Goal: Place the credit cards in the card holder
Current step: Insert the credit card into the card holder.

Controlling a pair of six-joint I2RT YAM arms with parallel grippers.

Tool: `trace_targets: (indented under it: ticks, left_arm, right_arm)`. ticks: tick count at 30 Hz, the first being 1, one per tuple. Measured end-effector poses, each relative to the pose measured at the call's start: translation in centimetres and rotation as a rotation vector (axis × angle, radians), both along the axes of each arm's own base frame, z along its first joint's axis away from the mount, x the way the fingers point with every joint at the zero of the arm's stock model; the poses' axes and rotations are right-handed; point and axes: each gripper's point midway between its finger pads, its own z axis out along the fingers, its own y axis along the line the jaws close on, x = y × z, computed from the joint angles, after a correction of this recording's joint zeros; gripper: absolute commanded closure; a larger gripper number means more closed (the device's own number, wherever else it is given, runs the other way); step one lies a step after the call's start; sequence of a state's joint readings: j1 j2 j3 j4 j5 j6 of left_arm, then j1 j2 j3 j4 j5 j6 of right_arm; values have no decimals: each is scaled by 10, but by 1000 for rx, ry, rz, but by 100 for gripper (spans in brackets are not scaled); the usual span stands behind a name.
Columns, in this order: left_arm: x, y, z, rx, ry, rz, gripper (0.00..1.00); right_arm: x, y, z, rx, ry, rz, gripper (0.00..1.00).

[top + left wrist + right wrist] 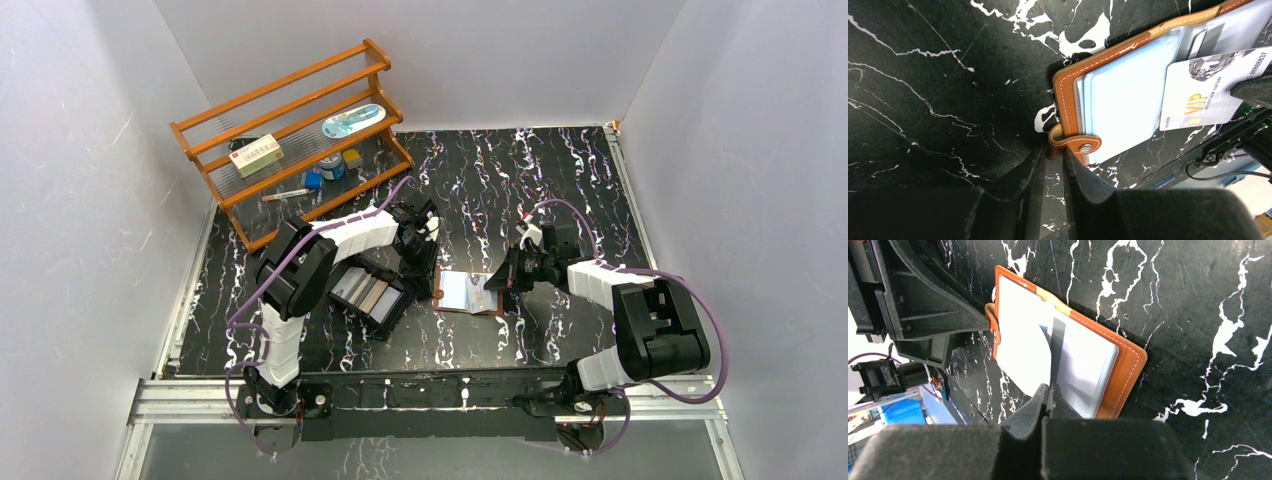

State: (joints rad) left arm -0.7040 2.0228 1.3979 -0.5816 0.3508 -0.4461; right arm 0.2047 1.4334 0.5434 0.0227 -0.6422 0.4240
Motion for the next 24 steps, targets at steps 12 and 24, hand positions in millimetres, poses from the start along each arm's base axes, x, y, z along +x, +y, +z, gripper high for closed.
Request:
trace_targets:
  ticks: [12, 24]
  left_arm:
    - [0, 0, 0, 0, 0, 1, 81]
    - [-1, -1, 0, -1, 1, 1, 81]
  right_arm:
    - [5, 6, 0, 48, 15, -7, 100]
    - [9, 9, -1, 84, 2, -49, 100]
